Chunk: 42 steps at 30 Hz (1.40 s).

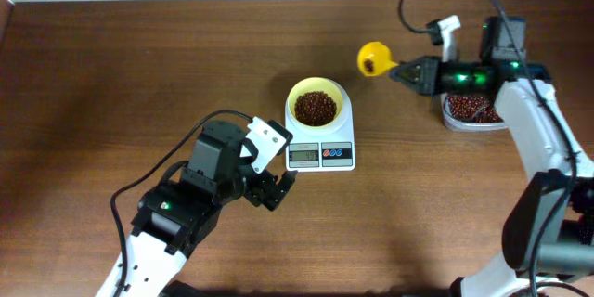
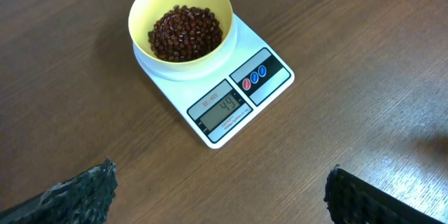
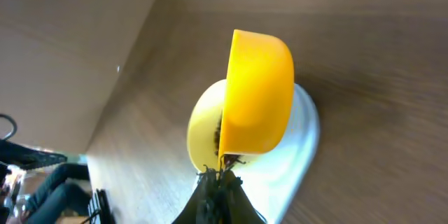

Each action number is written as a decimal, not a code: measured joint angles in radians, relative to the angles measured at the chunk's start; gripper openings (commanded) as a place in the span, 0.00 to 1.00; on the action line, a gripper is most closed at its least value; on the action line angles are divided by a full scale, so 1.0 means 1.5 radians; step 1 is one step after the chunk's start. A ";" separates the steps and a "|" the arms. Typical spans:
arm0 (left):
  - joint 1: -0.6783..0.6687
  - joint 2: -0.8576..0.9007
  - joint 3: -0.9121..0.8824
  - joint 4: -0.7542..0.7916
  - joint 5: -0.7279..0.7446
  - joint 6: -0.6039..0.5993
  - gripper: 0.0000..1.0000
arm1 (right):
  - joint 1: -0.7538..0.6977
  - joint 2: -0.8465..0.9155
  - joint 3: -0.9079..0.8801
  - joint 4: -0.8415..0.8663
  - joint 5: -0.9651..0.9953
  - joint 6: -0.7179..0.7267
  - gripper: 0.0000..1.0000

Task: Scoop item into bowl and weigh 50g on scale
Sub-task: 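Carry the scoop left over the yellow bowl with the right gripper, then tilt the scoop to add a few beans into the bowl with the right gripper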

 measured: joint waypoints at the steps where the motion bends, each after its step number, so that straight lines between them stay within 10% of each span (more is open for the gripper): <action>1: 0.000 0.000 0.000 0.000 0.000 0.000 0.99 | 0.021 0.000 0.000 0.011 0.000 -0.001 0.04; 42: 0.000 0.000 0.000 0.000 0.000 0.000 0.99 | 0.172 0.000 0.000 0.095 0.107 -0.525 0.04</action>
